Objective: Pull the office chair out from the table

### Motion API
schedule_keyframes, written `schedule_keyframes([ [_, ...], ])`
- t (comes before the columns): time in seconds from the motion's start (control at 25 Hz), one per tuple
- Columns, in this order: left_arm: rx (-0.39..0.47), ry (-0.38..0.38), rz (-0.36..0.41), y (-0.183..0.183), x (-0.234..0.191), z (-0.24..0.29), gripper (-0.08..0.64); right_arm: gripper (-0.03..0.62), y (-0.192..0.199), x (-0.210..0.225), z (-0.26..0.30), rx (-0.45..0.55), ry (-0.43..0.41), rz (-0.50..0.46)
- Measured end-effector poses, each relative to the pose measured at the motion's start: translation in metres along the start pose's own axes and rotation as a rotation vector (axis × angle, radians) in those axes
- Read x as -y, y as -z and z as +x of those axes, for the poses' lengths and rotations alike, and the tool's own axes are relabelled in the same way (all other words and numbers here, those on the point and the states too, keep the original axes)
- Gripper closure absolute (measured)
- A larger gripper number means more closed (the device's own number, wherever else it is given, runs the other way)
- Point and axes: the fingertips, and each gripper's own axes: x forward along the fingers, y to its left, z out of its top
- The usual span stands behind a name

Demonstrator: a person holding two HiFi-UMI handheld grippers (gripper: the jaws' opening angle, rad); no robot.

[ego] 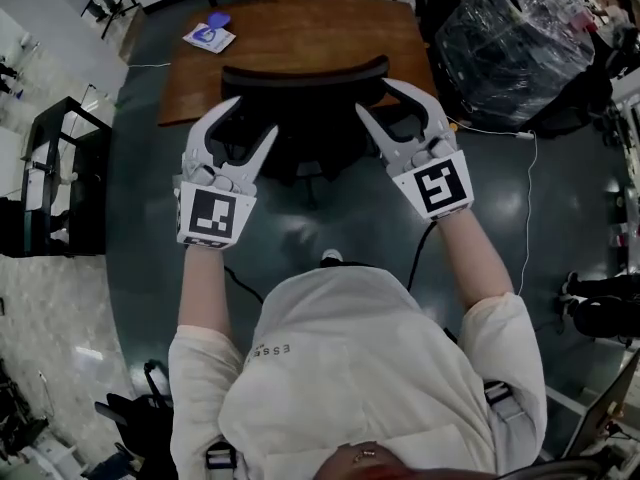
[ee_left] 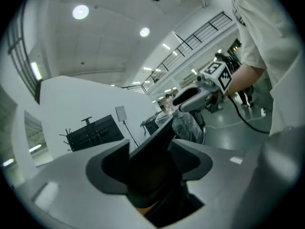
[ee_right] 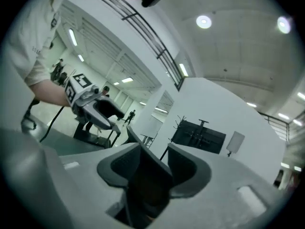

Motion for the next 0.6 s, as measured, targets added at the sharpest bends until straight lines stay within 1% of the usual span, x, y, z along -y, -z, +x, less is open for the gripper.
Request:
schedule_keyframes([
  [0.04,-0.045,0.024,0.055,0.002,-0.004,0.009,0.234,0.404,0.000,0.000,0.008,-0.025,-0.044,-0.069],
  [0.08,-0.087,0.049,0.108,0.004,-0.007,0.017,0.204,0.369,0.003,-0.001,0.016,-0.050,-0.086,-0.142],
  [0.12,-0.119,0.072,0.158,0.005,-0.011,0.024,0.198,0.348,0.007,-0.002,0.024,-0.072,-0.125,-0.213],
  [0.2,-0.170,0.128,0.245,0.008,-0.015,0.037,0.198,0.317,0.018,-0.003,0.038,-0.125,-0.201,-0.323],
  [0.32,-0.261,0.248,0.365,0.021,-0.009,0.053,0.198,0.311,0.034,-0.008,0.056,-0.216,-0.321,-0.420],
  [0.4,-0.322,0.314,0.439,0.031,-0.007,0.062,0.213,0.311,0.046,-0.012,0.067,-0.280,-0.397,-0.479],
  [0.48,-0.367,0.368,0.493,0.039,-0.005,0.071,0.238,0.311,0.056,-0.015,0.076,-0.331,-0.456,-0.527],
  [0.6,-0.400,0.423,0.541,0.044,-0.003,0.085,0.293,0.312,0.060,-0.018,0.089,-0.359,-0.502,-0.585],
])
